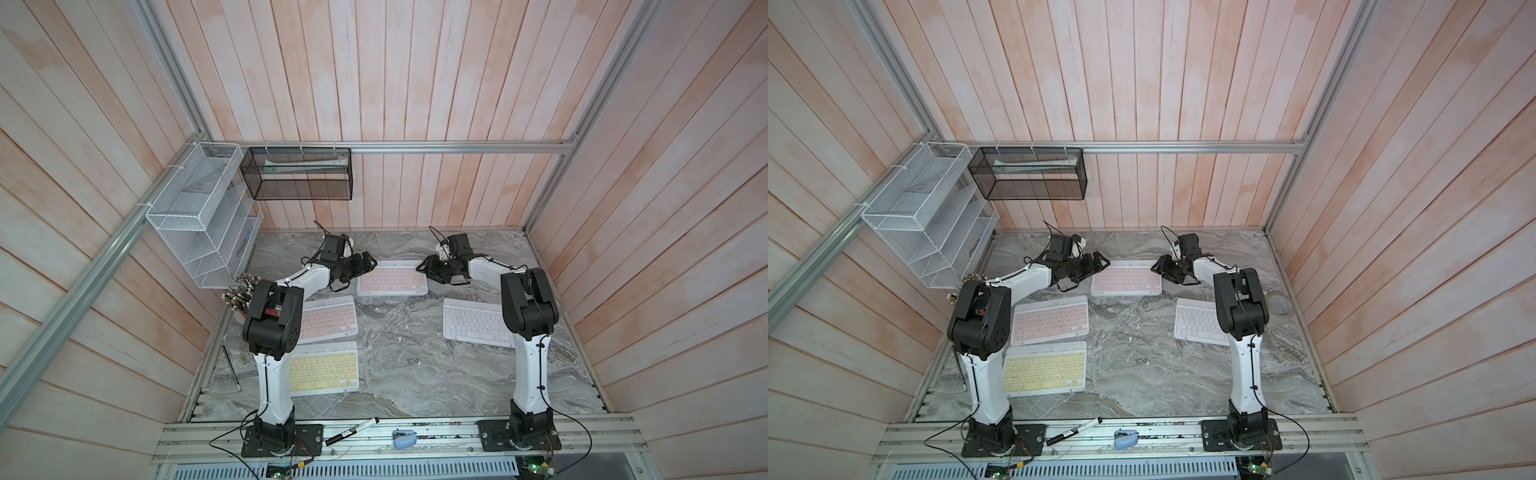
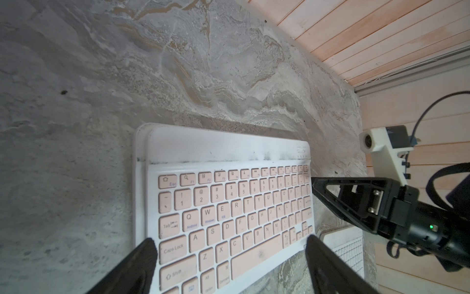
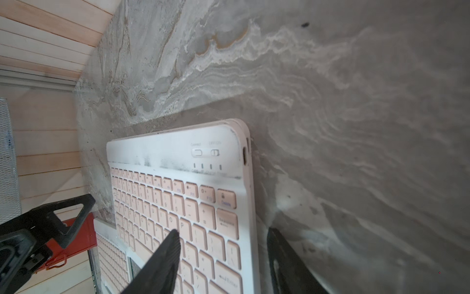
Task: Stack the numeric keypads
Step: Place the numeric keypad at the numeric keypad.
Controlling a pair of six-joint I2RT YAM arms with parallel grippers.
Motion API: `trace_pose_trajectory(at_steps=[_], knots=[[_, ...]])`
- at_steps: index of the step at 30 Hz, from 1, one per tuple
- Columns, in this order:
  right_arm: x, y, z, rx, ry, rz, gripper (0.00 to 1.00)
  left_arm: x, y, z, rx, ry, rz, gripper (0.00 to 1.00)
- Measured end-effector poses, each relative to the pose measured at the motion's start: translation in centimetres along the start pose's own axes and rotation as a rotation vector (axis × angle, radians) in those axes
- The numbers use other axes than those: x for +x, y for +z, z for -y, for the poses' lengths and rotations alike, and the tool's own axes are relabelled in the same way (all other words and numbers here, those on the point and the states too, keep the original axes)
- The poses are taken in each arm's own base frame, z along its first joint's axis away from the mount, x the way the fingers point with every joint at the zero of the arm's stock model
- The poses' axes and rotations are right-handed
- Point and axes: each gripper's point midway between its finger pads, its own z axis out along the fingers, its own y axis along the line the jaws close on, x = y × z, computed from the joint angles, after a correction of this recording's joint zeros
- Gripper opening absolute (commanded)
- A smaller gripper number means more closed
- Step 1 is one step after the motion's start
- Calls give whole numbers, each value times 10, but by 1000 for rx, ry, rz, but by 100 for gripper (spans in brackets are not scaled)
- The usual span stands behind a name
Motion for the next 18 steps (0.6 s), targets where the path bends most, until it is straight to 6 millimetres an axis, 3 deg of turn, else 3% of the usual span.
trace_pose_trajectory(at_steps=[5, 7, 11, 18], knots=[[-2, -4, 6, 48, -16, 16, 60, -2, -1, -9, -48, -8, 20, 100], [0, -15, 10, 88, -28, 32, 61, 2, -7, -16, -95, -15, 26, 100], [9, -56, 8, 161, -60, 79, 62, 9, -29, -22, -176, -15, 49, 100], [29, -141, -3, 301, -109, 244, 60, 37, -95, -6, -222, -14, 107, 100]])
